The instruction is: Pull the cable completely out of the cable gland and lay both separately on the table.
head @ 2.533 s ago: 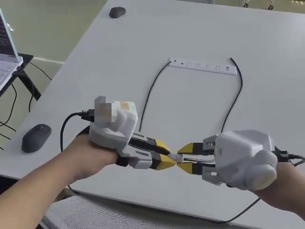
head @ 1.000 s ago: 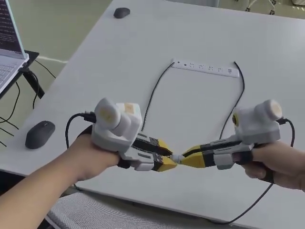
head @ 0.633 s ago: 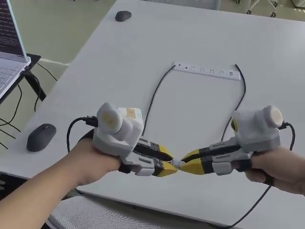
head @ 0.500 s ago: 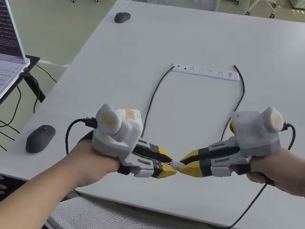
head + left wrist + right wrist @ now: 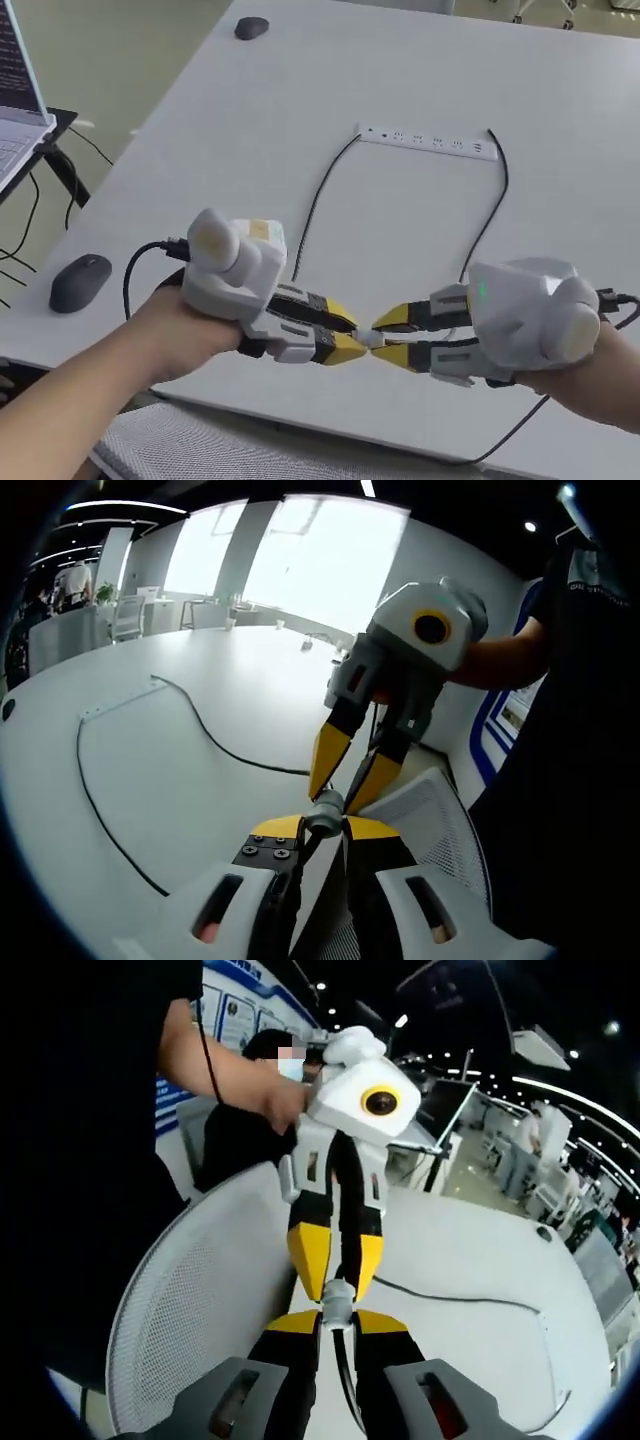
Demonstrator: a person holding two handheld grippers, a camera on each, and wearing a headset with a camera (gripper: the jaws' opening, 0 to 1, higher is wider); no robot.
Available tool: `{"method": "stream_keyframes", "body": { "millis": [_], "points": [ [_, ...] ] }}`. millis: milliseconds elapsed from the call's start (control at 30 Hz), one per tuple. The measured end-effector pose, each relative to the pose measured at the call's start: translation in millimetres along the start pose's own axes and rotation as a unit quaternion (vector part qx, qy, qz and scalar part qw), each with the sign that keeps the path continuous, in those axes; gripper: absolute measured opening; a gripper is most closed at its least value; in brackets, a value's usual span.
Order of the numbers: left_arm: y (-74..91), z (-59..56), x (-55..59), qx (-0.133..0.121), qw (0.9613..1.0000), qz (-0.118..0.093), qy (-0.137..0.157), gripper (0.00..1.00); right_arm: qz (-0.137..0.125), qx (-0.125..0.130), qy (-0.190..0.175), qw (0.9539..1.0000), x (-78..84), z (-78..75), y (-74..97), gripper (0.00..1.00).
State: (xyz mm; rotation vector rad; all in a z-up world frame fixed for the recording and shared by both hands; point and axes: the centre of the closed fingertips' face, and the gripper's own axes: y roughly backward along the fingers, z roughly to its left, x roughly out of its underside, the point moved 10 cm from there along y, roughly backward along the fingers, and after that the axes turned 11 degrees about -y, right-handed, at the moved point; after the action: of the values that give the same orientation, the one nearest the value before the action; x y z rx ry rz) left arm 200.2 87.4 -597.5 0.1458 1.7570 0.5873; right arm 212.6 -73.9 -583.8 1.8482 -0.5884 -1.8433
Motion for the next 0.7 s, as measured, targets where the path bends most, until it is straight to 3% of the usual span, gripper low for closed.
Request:
{"method": "stream_keyframes", "body": {
  "millis": [233, 300, 700],
  "points": [
    [0.4, -0.6, -0.4, -0.002, 1.0, 0.002, -0.003, 0.15, 0.012, 0.02, 0.029, 0.9993, -1.0, 3.3, -0.6, 0.08],
    [-0.9, -0.7, 0.4, -0.002, 1.0, 0.006, 0.007, 0.16, 0.015, 0.021, 0.028, 0.9993, -0.3, 3.4, -1.2, 0.08],
    [2.5, 3.9, -1.5, -0.009, 0.9999, 0.01, -0.001, 0.16, 0.014, 0.032, 0.016, 0.9992, -4.3, -0.9, -2.6, 0.08]
  ]
}}
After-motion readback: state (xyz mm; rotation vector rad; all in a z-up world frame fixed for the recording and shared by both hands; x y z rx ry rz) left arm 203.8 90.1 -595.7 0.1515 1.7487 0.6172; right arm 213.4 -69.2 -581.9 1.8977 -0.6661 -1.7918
